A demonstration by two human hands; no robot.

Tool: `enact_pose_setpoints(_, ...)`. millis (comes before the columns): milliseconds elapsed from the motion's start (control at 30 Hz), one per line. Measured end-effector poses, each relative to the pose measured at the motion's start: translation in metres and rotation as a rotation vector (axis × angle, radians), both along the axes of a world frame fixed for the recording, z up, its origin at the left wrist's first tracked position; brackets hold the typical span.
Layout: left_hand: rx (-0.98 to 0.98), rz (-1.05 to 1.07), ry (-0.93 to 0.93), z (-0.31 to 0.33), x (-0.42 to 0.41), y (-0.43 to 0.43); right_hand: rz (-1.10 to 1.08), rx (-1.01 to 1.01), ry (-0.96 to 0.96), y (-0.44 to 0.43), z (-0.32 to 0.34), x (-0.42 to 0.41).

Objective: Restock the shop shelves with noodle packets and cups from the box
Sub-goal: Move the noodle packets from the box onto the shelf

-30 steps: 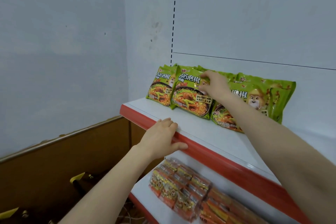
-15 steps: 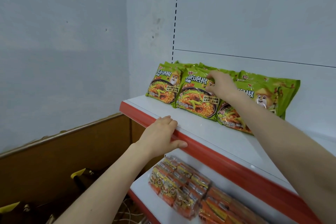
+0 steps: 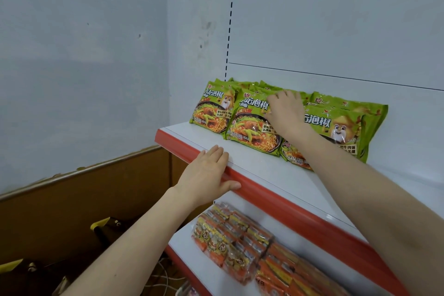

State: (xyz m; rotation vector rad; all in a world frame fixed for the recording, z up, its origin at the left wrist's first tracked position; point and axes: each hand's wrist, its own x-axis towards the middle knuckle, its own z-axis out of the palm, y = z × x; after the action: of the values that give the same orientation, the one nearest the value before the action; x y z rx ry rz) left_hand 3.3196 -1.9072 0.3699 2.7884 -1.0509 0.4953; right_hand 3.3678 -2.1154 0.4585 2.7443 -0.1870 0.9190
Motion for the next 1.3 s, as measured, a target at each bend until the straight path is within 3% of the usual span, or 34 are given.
enact_pose_setpoints(100, -0.07, -0.013, -0.076, -0.002, -0.013, 0.003, 0.137, 0.079, -0.073, 0.012, 0.004, -0.01)
enact_pose_setpoints(233, -0.196, -0.075, -0.31, -0.011, -0.029, 0.018, 0.366, 0.289, -0.048, 0.051, 0.009, -0.03)
enact_pose_setpoints(367, -0.171, 0.024, -0.251, -0.026, -0.054, 0.049, 0.533, 0.358, -0.027, 0.105, 0.001, -0.043)
enact_pose_setpoints(533, -0.151, 0.174, -0.096, -0.058, -0.092, 0.109, 0.719, 0.407, 0.092, 0.183, -0.036, -0.064)
enact_pose_setpoints(733, -0.187, 0.327, 0.028, -0.108, -0.143, 0.183, 0.775, 0.454, 0.289, 0.258, -0.107, -0.093)
enact_pose_setpoints(1000, -0.129, 0.563, 0.299, -0.225, -0.194, 0.249, 0.744, 0.444, 0.572, 0.307, -0.239, -0.122)
enact_pose_setpoints(1300, 0.034, 0.71, 0.639, -0.357, -0.224, 0.266, 0.631, 0.383, 0.893, 0.305, -0.402, -0.133)
